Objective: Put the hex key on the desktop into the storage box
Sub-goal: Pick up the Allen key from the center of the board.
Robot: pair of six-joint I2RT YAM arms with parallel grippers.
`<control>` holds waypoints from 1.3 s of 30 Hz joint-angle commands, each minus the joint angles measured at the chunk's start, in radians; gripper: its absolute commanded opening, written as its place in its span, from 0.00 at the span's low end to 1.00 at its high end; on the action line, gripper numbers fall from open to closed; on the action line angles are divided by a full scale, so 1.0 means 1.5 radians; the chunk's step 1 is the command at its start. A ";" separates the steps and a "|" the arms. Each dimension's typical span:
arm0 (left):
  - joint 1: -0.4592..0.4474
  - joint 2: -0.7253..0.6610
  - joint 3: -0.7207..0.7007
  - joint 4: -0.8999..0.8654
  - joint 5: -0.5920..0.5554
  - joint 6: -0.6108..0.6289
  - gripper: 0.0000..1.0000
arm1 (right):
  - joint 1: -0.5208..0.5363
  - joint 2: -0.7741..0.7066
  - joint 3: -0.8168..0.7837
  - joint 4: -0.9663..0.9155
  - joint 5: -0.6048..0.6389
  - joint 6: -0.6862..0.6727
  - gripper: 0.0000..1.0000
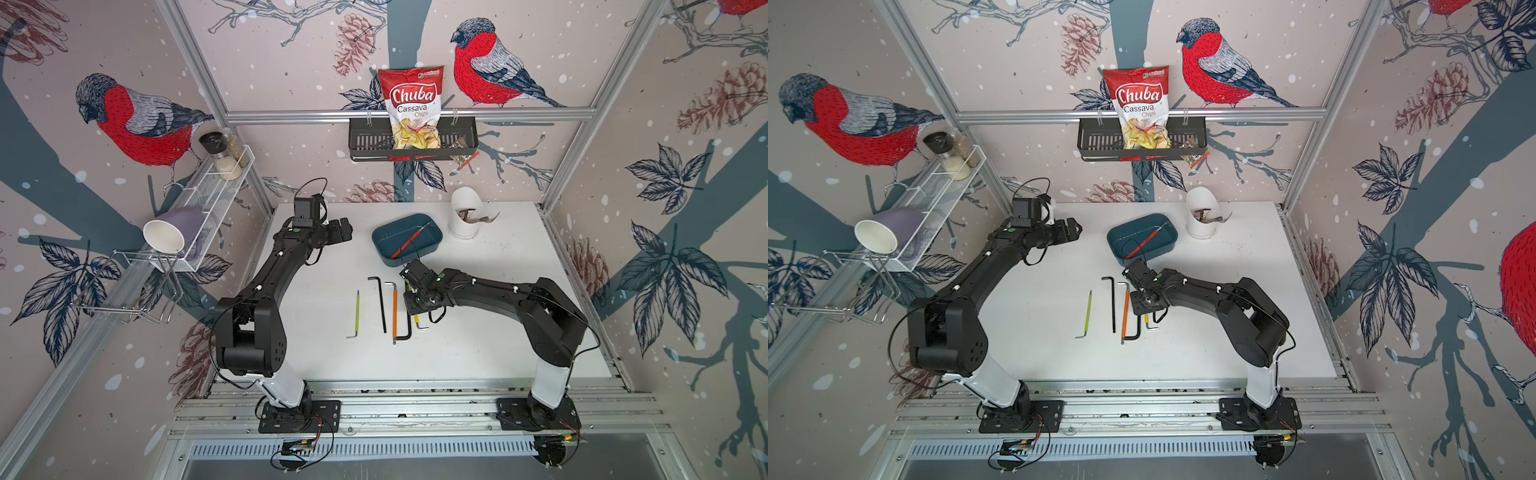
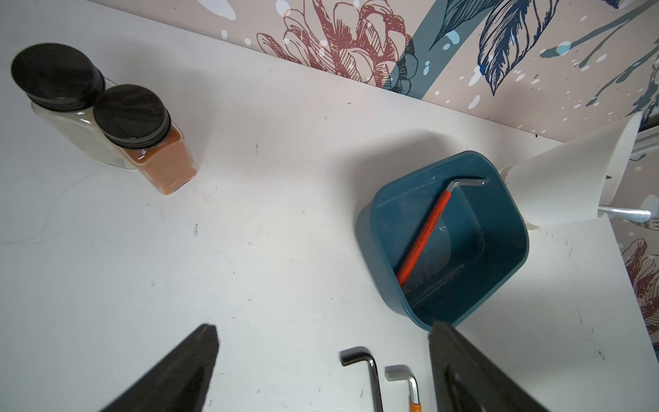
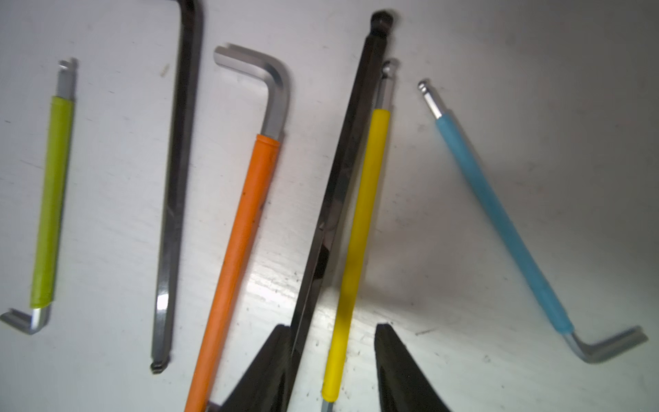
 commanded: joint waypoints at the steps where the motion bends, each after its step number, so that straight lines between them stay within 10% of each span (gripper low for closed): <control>1: 0.001 -0.015 -0.006 0.016 -0.017 0.008 0.97 | 0.009 0.020 0.007 -0.024 0.025 0.015 0.43; 13: 0.002 -0.014 -0.005 0.012 -0.009 0.001 0.97 | 0.027 0.083 0.021 -0.055 0.083 0.027 0.34; 21: 0.009 -0.019 -0.005 0.012 -0.006 -0.003 0.97 | 0.036 0.097 -0.017 -0.006 0.026 0.058 0.00; 39: 0.020 -0.018 -0.012 0.022 0.011 -0.016 0.96 | -0.034 -0.078 -0.055 0.130 -0.028 0.171 0.00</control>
